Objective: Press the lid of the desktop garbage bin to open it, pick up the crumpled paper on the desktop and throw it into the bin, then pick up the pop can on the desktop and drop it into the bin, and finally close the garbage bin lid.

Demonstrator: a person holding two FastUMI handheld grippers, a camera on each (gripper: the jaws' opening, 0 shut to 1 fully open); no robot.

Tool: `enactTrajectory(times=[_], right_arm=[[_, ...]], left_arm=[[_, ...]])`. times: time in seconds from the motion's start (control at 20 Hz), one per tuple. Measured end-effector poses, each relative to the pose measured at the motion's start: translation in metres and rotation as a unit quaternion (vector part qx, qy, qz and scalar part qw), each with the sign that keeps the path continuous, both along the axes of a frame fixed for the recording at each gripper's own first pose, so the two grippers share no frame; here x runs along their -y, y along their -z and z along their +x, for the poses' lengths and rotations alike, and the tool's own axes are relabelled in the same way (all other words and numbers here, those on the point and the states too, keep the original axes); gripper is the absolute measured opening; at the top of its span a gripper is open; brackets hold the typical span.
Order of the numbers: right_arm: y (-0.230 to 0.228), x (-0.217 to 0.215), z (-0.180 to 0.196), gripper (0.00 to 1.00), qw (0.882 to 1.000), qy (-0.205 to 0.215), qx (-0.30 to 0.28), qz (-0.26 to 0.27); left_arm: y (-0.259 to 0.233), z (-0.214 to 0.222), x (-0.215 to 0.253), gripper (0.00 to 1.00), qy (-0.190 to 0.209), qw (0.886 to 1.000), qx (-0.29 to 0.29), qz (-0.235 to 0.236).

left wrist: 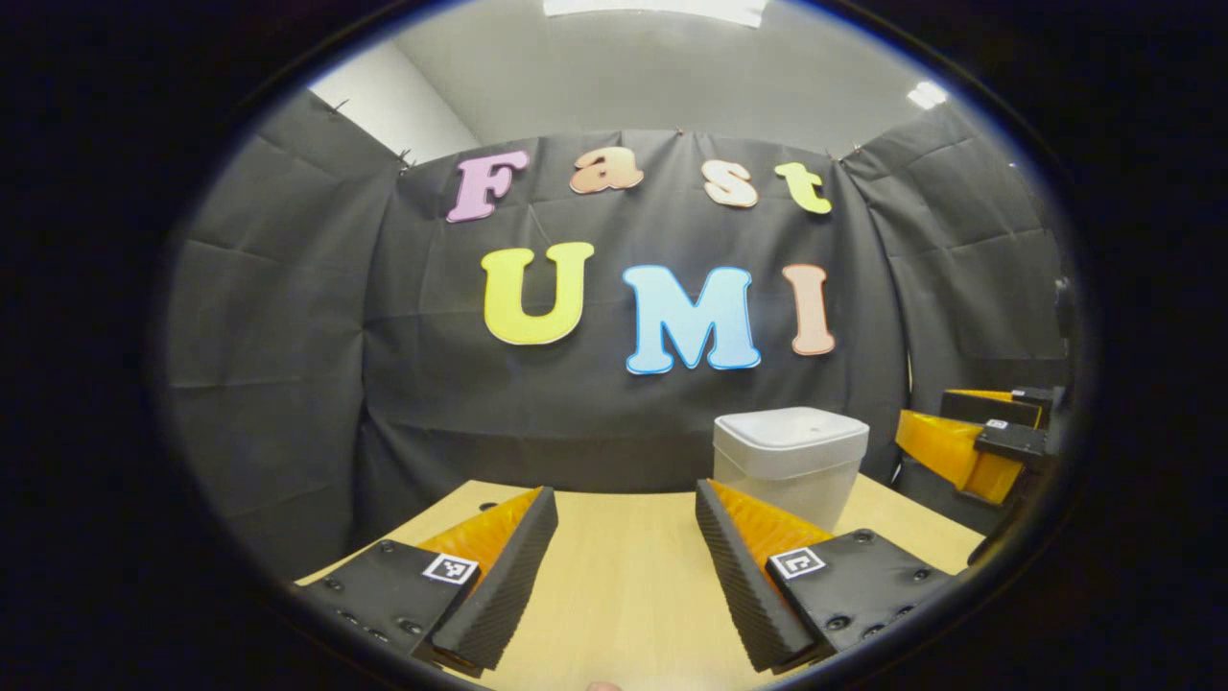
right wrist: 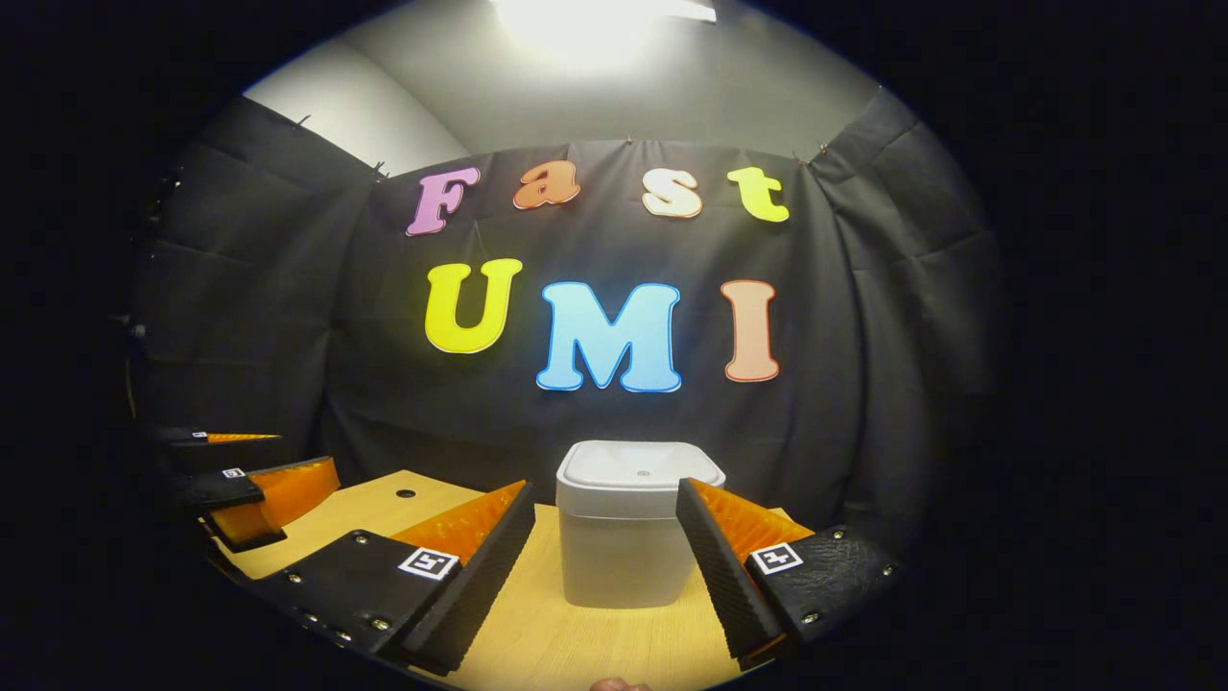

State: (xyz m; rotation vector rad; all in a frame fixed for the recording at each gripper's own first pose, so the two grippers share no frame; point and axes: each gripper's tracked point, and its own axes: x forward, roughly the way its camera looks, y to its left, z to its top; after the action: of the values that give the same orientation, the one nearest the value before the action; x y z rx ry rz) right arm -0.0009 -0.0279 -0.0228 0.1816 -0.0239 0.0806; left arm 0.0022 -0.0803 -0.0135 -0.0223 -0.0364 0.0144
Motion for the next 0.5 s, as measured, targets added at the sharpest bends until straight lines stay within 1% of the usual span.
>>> enactTrajectory(times=[0.05, 0.2, 0.5], right_arm=[[0.000, 0.001, -0.003, 0.95, 1.000, 0.005, -0.002, 0.000], [0.002, -0.002, -0.012, 0.95, 1.000, 0.019, -0.010, 0.000], [0.011, -0.018, -0.015, 0.95, 0.999, 0.033, -0.025, -0.001]], left_arm=[[-0.002, 0.000, 0.002, 1.00, 0.005, 1.000, 0.002, 0.000], [-0.008, 0.002, -0.003, 1.00, 0.011, 1.000, 0.010, 0.002], [-0.006, 0.015, -0.017, 1.00, 0.024, 1.000, 0.009, 0.000]])
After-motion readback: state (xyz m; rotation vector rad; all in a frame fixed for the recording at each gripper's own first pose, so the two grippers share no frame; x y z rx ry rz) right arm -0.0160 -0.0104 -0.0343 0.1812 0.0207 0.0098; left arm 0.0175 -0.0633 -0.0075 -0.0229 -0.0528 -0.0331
